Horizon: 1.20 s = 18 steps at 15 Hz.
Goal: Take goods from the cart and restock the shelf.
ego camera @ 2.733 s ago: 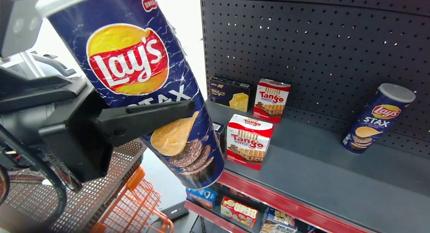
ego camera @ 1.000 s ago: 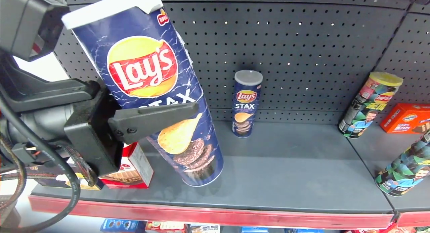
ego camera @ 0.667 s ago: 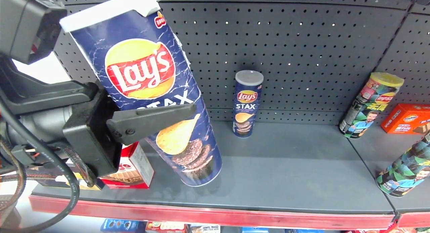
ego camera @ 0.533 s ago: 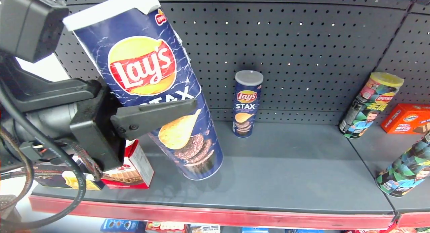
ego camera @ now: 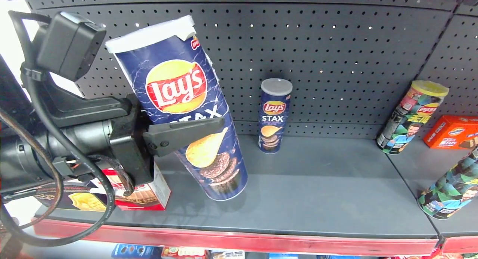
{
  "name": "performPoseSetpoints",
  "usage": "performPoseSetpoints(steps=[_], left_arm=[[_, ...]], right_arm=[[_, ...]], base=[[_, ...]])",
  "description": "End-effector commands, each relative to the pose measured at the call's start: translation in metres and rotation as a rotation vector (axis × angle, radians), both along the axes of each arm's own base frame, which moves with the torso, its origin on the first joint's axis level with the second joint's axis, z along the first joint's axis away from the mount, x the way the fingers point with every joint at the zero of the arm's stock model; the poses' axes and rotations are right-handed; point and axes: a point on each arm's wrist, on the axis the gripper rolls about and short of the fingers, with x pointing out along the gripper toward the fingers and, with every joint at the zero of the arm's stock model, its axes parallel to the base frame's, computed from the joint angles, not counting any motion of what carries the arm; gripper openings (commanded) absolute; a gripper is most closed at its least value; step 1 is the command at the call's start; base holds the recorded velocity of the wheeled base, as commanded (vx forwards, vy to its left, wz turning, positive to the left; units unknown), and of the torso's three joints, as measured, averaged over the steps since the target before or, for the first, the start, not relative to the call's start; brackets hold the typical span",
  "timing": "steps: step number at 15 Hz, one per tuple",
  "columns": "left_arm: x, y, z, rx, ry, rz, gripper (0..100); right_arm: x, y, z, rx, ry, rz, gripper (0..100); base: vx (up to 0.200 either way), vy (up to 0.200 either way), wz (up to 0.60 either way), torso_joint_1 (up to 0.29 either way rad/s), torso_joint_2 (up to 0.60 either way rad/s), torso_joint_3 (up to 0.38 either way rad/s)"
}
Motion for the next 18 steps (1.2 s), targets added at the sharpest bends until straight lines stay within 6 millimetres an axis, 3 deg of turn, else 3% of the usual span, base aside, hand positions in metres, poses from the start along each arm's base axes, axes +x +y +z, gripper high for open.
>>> performPoseSetpoints(steps=[1, 2, 3, 5, 7, 11, 13, 15, 18], left_arm=[[0.003, 0.003, -0.003, 0.006, 0.012, 0.013, 0], [0.003, 0.003, -0.004, 0.008, 0.016, 0.015, 0], [0.003, 0.005, -0.006, 0.010, 0.020, 0.022, 0], [0.002, 0.006, -0.011, 0.019, 0.038, 0.028, 0], [0.002, 0.007, -0.013, 0.020, 0.043, 0.033, 0], [0.001, 0.007, -0.013, 0.021, 0.045, 0.036, 0], [0.001, 0.007, -0.015, 0.022, 0.050, 0.039, 0], [0.000, 0.008, -0.015, 0.021, 0.056, 0.042, 0], [0.000, 0.008, -0.015, 0.020, 0.056, 0.042, 0]], right_arm=[[0.044, 0.006, 0.059, -0.083, 0.105, 0.250, 100], [0.050, 0.007, 0.062, -0.095, 0.102, 0.271, 100], [0.082, 0.016, 0.070, -0.131, 0.093, 0.385, 100], [0.116, 0.037, 0.074, -0.126, 0.096, 0.519, 100], [0.145, 0.054, 0.072, -0.110, 0.114, 0.546, 100], [0.175, 0.077, 0.087, -0.068, 0.090, 0.584, 100], [0.203, 0.089, 0.081, -0.085, 0.142, 0.498, 100], [0.212, 0.091, 0.081, -0.090, 0.152, 0.481, 100], [0.243, 0.106, 0.075, -0.090, 0.126, 0.487, 100]], base=[[0.000, 0.000, 0.00, 0.000, 0.00, 0.000], [0.000, 0.000, 0.00, 0.000, 0.00, 0.000], [0.000, 0.000, 0.00, 0.000, 0.00, 0.000], [0.000, 0.000, 0.00, 0.000, 0.00, 0.000], [0.000, 0.000, 0.00, 0.000, 0.00, 0.000], [0.000, 0.000, 0.00, 0.000, 0.00, 0.000], [0.000, 0.000, 0.00, 0.000, 0.00, 0.000], [0.000, 0.000, 0.00, 0.000, 0.00, 0.000], [0.000, 0.000, 0.00, 0.000, 0.00, 0.000]])
